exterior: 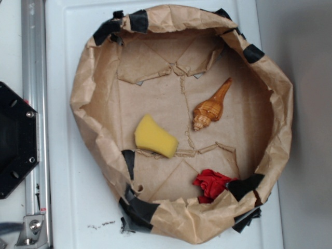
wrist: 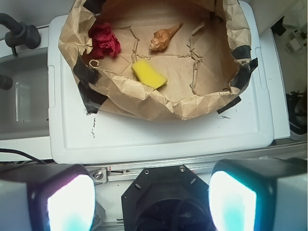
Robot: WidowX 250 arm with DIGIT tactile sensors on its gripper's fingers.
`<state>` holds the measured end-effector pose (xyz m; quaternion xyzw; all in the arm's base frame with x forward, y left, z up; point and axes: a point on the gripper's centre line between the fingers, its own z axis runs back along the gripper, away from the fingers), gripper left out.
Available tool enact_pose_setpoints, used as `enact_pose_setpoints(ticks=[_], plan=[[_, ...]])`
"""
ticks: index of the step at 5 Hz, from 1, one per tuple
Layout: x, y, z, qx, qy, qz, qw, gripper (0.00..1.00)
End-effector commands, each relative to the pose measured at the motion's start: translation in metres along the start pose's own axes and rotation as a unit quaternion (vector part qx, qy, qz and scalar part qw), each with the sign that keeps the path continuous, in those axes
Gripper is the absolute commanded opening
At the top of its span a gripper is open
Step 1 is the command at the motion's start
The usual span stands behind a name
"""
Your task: Grab the red paper.
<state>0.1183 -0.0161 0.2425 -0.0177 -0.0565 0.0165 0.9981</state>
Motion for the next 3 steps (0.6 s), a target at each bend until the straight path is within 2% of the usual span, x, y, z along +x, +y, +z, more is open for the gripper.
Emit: enact_pose_setpoints(ticks=[1, 2, 3], plan=[[0.000, 0.000, 0.000, 0.000, 0.000, 0.000, 1.000, 1.00], [0.046, 0.013, -0.044, -0.008, 0.015, 0.029, 0.999, 1.00], [0.090, 0.006, -0.066, -0.071, -0.094, -0.051, 0.992, 1.00]])
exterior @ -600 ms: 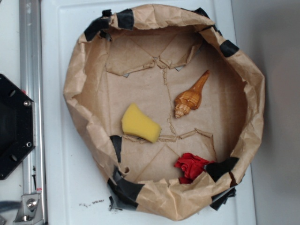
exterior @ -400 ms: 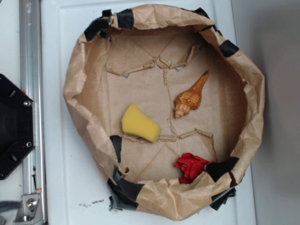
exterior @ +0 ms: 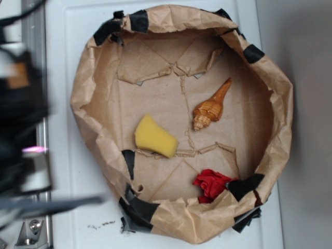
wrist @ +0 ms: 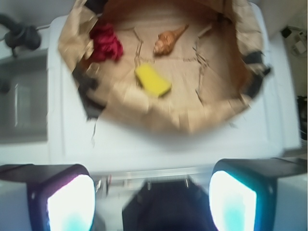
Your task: Grab the red paper.
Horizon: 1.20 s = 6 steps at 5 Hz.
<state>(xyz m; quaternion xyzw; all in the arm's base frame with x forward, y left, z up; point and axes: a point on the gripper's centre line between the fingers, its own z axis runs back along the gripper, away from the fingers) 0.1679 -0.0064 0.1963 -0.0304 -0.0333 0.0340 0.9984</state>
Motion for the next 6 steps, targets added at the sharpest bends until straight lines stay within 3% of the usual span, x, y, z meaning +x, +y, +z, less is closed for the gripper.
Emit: enact_pose_setpoints(ticks=[1, 2, 3, 4, 5, 6], plan=[[0.073, -0.004, -0.039, -0.100, -0.126, -0.136, 0.978, 1.00], [0.097, 0.001, -0.066, -0.072, -0.121, -0.170, 0.975, 1.00], [0.115, -0.010, -0.095, -0.044, -0.129, -0.241, 0.961, 1.00], [0.122, -0.024, -0.119, -0.082, -0.128, -0.317, 0.936, 1.00], [0.114, -0.055, -0.126, -0.090, -0.135, -0.388, 0.907, 1.00], [0.110, -0.075, -0.127, -0.092, -0.132, -0.403, 0.901, 1.00]])
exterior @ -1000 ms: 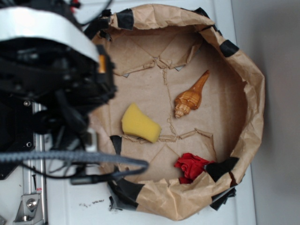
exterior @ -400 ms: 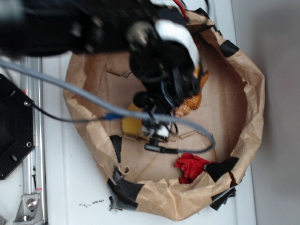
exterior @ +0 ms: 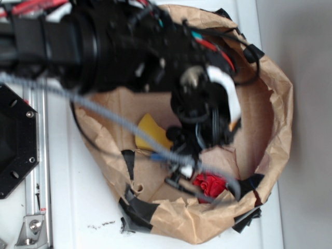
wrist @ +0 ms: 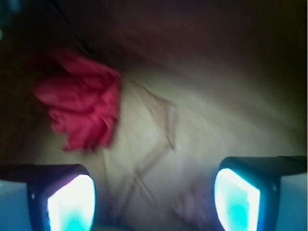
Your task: Grab the red paper.
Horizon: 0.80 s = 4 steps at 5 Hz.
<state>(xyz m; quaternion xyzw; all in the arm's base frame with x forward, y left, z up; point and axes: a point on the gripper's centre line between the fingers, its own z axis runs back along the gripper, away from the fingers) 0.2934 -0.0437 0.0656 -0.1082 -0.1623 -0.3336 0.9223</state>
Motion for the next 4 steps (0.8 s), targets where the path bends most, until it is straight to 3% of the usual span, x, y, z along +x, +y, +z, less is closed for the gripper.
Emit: enact_pose_setpoints(ticks=[1, 3, 4], plan=[[0.039, -0.036, -0.007, -0.021, -0.013, -0.041, 0.999, 1.00], [0.056, -0.057, -0.059, -0.038, -0.011, -0.088, 0.995, 1.00], [0.052, -0.054, -0.060, -0.004, -0.008, -0.071, 0.997, 0.00]])
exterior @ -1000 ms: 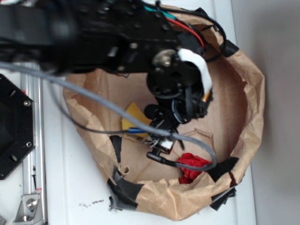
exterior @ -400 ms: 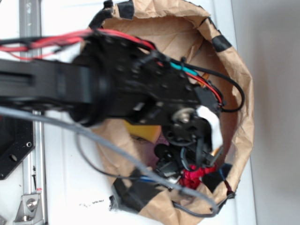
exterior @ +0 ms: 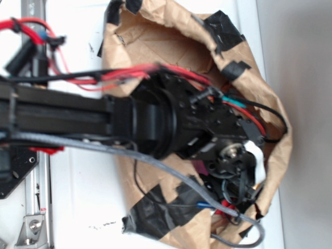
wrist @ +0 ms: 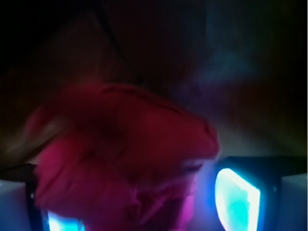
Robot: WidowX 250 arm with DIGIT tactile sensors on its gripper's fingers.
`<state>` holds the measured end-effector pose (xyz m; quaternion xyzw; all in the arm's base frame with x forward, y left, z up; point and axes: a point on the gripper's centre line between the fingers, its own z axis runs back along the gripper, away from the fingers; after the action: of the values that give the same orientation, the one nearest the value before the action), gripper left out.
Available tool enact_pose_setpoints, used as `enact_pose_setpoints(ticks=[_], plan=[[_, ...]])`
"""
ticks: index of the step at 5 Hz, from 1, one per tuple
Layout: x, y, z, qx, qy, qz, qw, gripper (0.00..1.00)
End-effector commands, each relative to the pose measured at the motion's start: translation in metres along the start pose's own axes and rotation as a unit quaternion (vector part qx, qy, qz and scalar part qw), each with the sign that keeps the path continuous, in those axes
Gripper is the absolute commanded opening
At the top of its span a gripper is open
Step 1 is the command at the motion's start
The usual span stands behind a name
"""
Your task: Grab the red paper.
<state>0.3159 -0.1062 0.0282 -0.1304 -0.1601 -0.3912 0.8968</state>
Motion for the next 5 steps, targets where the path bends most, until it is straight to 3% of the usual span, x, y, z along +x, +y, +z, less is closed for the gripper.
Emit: enact_pose_setpoints(ticks=[1, 2, 3, 4, 5], plan=[[0.008, -0.013, 0.021, 0.056, -0.011, 0.018, 0.998, 0.00], [-0.010, 0.006, 0.062, 0.112, -0.010, 0.089, 0.990, 0.00], [-0.031, 0.027, 0.123, 0.131, -0.032, 0.206, 0.969, 0.00], [-0.044, 0.030, 0.160, 0.142, -0.041, 0.268, 0.952, 0.00], [-0.055, 0.018, 0.183, 0.142, 0.050, 0.399, 0.904, 0.00]])
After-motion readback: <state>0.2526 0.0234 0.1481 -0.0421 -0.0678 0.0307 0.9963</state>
